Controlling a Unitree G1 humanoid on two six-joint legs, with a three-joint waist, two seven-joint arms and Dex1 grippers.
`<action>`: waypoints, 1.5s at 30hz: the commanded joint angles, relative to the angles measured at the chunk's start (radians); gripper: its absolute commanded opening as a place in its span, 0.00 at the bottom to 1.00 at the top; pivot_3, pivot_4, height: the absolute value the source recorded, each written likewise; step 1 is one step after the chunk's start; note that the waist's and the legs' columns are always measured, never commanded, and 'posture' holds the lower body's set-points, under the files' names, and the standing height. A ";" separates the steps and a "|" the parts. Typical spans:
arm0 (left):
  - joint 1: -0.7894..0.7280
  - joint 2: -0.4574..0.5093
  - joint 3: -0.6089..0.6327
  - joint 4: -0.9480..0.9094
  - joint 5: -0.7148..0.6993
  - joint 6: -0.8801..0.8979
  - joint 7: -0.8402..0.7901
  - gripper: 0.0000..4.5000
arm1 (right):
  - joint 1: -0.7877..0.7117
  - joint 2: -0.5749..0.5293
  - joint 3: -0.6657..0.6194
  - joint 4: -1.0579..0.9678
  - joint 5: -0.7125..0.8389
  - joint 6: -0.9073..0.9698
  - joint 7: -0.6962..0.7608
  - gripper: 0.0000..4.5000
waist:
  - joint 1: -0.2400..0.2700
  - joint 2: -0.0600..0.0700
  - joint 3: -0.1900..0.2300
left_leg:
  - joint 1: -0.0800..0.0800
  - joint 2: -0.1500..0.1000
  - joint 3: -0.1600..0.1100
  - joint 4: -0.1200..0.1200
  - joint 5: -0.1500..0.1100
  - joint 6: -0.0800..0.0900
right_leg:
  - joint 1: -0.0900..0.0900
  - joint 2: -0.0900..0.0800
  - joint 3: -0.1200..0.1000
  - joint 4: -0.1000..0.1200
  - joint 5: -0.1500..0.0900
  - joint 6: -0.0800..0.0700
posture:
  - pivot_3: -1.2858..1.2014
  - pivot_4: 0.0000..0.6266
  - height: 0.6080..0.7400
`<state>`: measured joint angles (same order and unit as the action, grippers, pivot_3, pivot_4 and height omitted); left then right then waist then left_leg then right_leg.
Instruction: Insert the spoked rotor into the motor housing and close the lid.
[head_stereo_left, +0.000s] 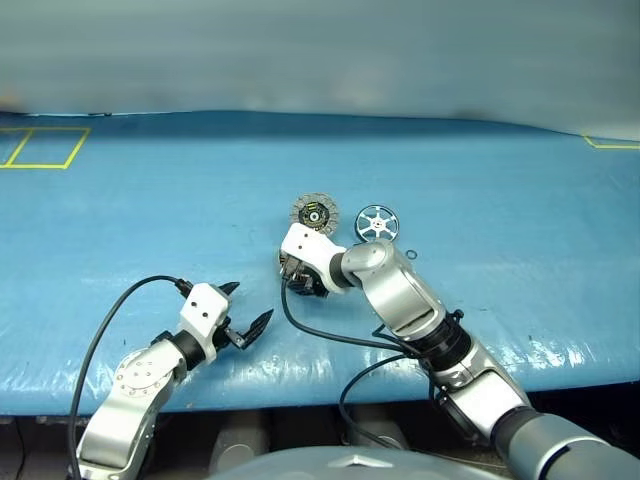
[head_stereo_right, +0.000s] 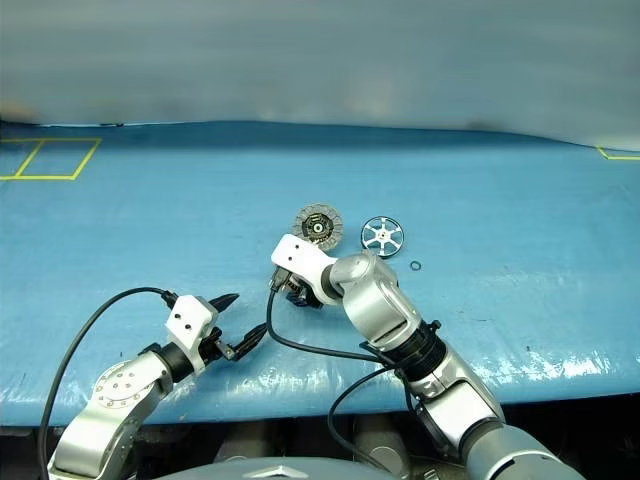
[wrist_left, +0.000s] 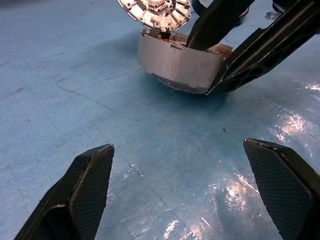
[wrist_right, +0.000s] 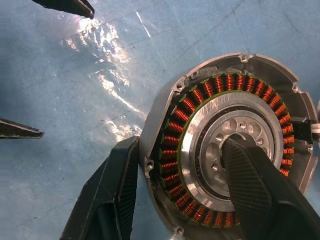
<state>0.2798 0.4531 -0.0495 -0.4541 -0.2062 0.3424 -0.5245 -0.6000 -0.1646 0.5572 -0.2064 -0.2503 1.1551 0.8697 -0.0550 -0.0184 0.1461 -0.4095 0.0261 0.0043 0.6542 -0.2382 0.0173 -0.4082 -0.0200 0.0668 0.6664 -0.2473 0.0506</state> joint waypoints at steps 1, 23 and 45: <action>0.001 -0.005 0.012 -0.043 -0.015 -0.016 -0.001 1.00 | 0.042 0.020 0.068 -0.025 0.074 0.062 -0.015 0.50 | -0.005 0.000 0.000 | 0.000 0.000 0.000 0.000 0.000 0.000 | 0.000 0.000 0.000 0.000 0.000 0.000 | 0.52 0.24 1.00; -0.011 -0.012 0.006 -0.031 -0.022 -0.012 -0.003 1.00 | -0.082 0.099 -0.015 -0.209 0.275 0.260 -0.204 0.99 | -0.008 0.001 0.003 | -0.005 -0.001 0.000 -0.001 0.000 0.000 | -0.003 -0.001 0.000 -0.001 0.001 0.002 | 0.52 0.24 1.00; -0.012 -0.008 -0.004 -0.039 -0.036 -0.007 -0.040 1.00 | 0.218 -0.037 -0.586 -0.302 0.395 -0.152 -0.455 0.99 | -0.001 0.001 0.003 | -0.007 -0.002 0.000 -0.004 0.000 0.000 | -0.003 -0.002 -0.001 -0.005 0.001 0.005 | 0.52 0.24 1.00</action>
<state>0.2669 0.4438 -0.0508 -0.4541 -0.2274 0.3472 -0.5565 -0.3906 -0.2193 0.0270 -0.5016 0.1423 1.0654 0.4548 -0.0556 -0.0173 0.1491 -0.4154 0.0242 0.0044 0.6498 -0.2383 0.0175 -0.4113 -0.0211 0.0663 0.6621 -0.2460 0.0558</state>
